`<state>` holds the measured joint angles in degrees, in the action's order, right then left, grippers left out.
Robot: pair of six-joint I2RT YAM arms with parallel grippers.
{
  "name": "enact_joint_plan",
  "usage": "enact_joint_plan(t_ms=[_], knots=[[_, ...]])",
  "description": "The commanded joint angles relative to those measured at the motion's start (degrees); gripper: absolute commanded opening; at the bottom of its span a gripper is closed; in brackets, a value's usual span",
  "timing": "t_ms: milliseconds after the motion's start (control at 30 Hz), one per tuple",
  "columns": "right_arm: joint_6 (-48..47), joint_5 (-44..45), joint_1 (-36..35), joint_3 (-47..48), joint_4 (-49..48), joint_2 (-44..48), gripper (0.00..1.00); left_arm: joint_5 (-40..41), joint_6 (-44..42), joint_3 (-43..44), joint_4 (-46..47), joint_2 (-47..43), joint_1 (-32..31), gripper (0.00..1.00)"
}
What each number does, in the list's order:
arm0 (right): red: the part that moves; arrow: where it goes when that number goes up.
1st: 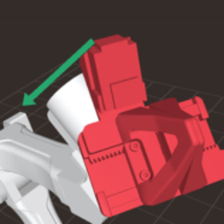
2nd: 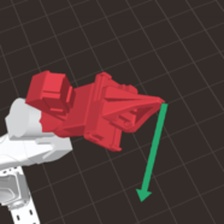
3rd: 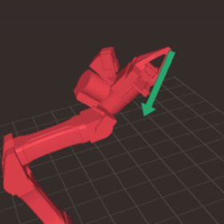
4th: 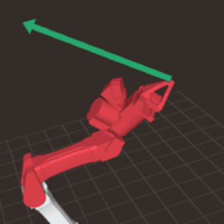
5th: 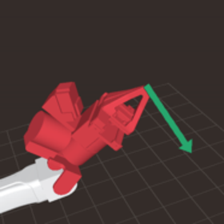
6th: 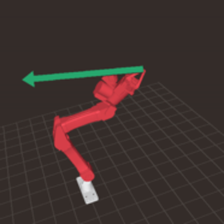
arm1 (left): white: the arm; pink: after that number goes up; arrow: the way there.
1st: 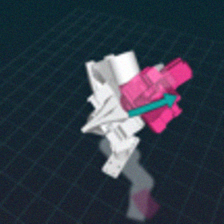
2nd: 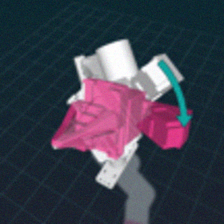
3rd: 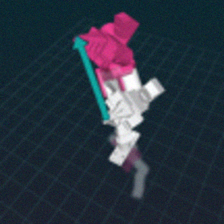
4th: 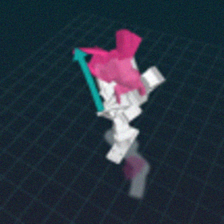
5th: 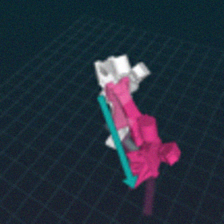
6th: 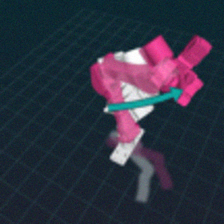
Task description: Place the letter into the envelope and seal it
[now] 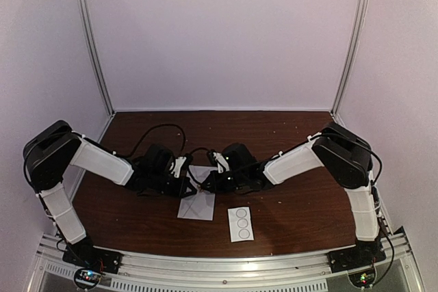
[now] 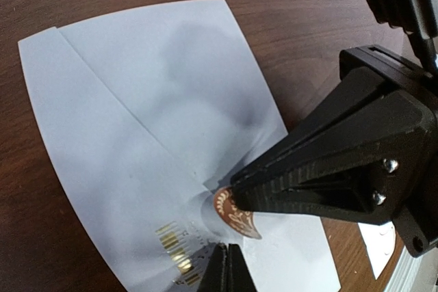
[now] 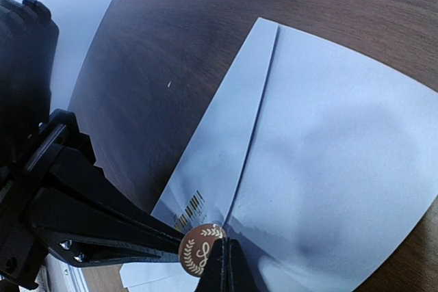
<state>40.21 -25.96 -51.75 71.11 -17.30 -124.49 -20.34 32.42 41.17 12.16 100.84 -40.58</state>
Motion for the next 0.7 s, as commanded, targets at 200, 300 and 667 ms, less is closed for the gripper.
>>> enact_joint_plan(t_ms=[200, 300, 667], knots=[[-1.7, 1.2, 0.2, 0.9, 2.6, 0.2, 0.07, 2.4, 0.1, -1.2, -0.6, 1.4, 0.1, 0.00], [-1.9, 1.4, 0.2, 0.6, 2.8, 0.3, 0.14, 2.2, 0.2, -1.0, -0.6, 1.3, 0.1, 0.00], [-3.9, 4.2, -0.1, 0.2, 5.3, 0.7, 0.23, 2.1, 0.3, -0.6, -0.9, 0.3, 0.1, 0.00]])
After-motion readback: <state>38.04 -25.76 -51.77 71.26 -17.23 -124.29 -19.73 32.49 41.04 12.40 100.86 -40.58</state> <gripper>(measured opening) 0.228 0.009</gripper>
